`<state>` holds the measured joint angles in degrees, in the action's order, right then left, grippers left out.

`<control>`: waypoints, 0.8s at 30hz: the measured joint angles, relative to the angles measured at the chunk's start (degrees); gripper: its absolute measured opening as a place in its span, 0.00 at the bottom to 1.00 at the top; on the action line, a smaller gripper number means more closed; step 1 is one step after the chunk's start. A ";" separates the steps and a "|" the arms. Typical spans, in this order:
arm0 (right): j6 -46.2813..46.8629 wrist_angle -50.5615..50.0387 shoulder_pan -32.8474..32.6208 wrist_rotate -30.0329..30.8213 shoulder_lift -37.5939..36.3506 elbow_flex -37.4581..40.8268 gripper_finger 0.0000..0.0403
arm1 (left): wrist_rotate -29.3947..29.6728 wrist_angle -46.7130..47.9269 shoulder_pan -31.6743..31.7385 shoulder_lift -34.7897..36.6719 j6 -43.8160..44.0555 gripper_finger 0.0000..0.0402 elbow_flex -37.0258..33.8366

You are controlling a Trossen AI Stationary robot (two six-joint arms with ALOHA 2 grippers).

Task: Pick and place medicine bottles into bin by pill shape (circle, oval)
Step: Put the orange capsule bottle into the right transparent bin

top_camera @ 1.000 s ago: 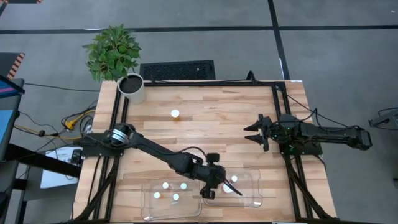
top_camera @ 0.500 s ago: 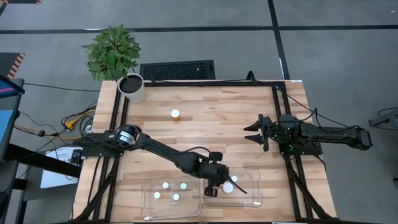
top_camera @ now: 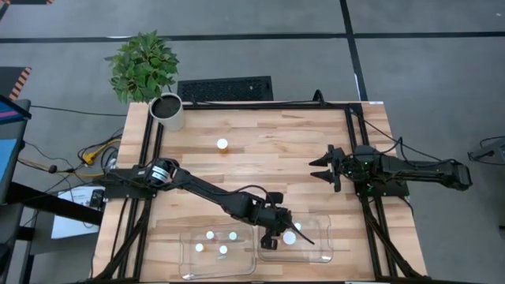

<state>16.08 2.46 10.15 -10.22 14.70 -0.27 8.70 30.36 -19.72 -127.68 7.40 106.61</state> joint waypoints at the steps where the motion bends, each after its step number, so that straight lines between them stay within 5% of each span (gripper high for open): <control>1: 0.00 -0.01 0.00 0.00 0.00 0.00 0.56 | -0.53 -0.03 -0.01 0.00 0.49 0.28 0.00; 8: 0.00 0.00 0.00 -0.01 -0.02 0.01 0.56 | -5.94 -2.05 0.19 -2.64 1.37 0.28 0.03; 24: -0.02 0.00 0.00 0.00 0.28 0.00 0.56 | -2.96 2.13 0.45 -2.71 -0.09 0.28 1.90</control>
<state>16.05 2.46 10.15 -10.22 14.98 -0.26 5.74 32.49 -19.27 -130.39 7.31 108.50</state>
